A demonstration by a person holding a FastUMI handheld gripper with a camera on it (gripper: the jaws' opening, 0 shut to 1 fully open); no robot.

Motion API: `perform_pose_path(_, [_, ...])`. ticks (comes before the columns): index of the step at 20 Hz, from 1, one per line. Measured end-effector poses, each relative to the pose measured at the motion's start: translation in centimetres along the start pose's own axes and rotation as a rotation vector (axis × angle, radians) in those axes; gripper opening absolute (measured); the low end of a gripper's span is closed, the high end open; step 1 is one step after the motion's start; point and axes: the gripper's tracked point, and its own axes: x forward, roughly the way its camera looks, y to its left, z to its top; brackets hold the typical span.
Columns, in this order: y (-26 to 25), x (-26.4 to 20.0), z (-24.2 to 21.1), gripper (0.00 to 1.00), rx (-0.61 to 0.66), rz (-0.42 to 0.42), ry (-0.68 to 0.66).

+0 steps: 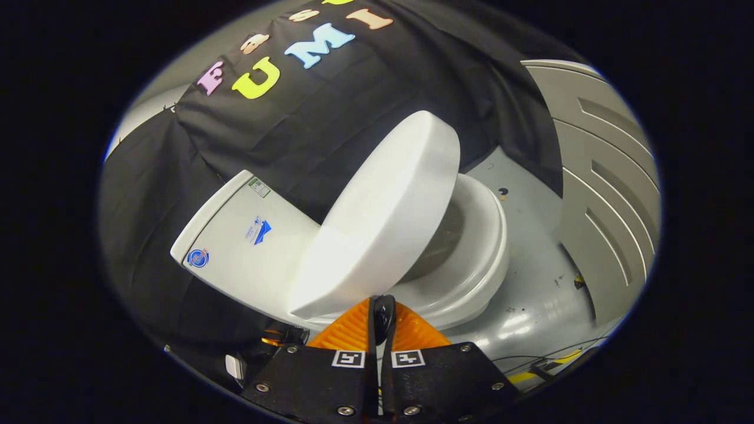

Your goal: Open the toilet lid.

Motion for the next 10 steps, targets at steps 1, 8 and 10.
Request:
perform_pose_path(1, [0.5,-0.2,0.4,0.02,-0.029,-0.001,-0.012])
perform_pose_path(8, [4.8,-1.5,3.1,0.02,-0.209,-0.056,-0.108])
perform_pose_path(10, [6.2,-1.6,3.8,0.02,-0.251,-0.065,-0.123])
